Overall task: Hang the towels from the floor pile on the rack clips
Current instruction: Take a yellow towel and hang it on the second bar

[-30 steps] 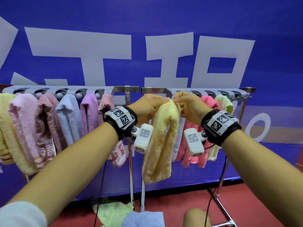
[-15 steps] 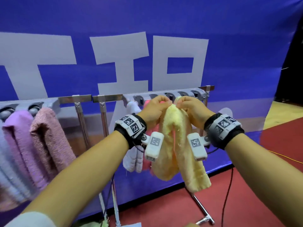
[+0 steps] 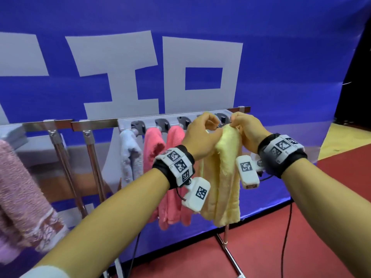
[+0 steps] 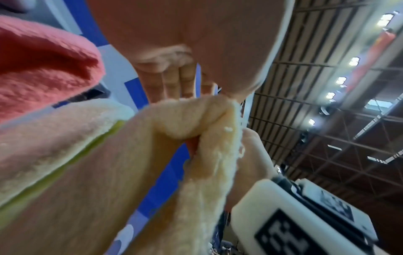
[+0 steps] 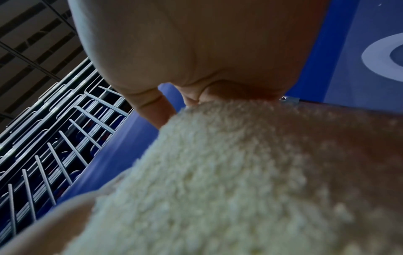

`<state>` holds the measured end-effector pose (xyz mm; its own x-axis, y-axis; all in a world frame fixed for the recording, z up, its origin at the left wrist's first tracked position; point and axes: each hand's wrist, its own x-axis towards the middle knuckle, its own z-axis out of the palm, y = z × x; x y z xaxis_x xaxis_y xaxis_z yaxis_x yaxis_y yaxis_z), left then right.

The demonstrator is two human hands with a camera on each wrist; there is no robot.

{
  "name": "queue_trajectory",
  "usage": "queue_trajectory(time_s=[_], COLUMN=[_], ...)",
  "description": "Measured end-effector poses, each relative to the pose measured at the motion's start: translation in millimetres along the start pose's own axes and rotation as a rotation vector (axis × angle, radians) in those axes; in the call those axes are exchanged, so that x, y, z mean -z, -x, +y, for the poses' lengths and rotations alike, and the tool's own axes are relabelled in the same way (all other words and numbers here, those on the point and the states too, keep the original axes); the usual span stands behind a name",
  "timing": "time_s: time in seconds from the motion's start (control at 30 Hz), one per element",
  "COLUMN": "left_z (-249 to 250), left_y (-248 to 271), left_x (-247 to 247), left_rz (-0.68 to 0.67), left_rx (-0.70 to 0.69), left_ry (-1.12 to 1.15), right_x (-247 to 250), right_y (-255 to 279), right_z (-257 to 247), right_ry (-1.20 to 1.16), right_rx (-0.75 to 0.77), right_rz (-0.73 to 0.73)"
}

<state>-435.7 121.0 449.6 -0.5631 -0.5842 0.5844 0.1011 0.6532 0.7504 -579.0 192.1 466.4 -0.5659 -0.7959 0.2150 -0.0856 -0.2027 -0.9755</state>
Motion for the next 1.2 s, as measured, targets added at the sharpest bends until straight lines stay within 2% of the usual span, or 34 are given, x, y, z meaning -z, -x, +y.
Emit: queue_trajectory(time_s=[0.17, 0.27, 0.47, 0.73, 0.9, 1.03, 1.2], left_z=[-11.0, -25.0, -32.2, -42.5, -54.0, -49.0, -59.9], left_y=[-12.8, -17.2, -15.2, -23.7, -32.4, -44.2, -65.6], left_x=[-18.9, -27.4, -40.2, -49.2, -48.3, -42.2, -51.6], left_rz=[-0.167, -0.247, -0.276, -0.196, -0.022, 0.136, 0.175], left_rx=[-0.121, -0.14, -0.101, -0.04, -0.085, -0.085, -0.05], left_ry=[-0.324, -0.392, -0.719, -0.811, -0.775, -0.747, -0.784], right_x=[22.1, 29.9, 27.2, 26.1, 21.1, 23.1, 25.7], right_y=[-21.3, -33.6, -57.3, -76.0, -87.8, -108.0, -131.0], right_z=[2.7, 5.5, 9.8, 17.7, 11.7, 4.4, 0.9], right_ry=[0.041, 0.07, 0.067, 0.115, 0.155, 0.353, 0.602], right_rx=[-0.009, -0.007, 0.004, 0.017, 0.049, 0.082, 0.142], right_rz=[0.018, 0.024, -0.02, -0.088, -0.143, -0.125, -0.119])
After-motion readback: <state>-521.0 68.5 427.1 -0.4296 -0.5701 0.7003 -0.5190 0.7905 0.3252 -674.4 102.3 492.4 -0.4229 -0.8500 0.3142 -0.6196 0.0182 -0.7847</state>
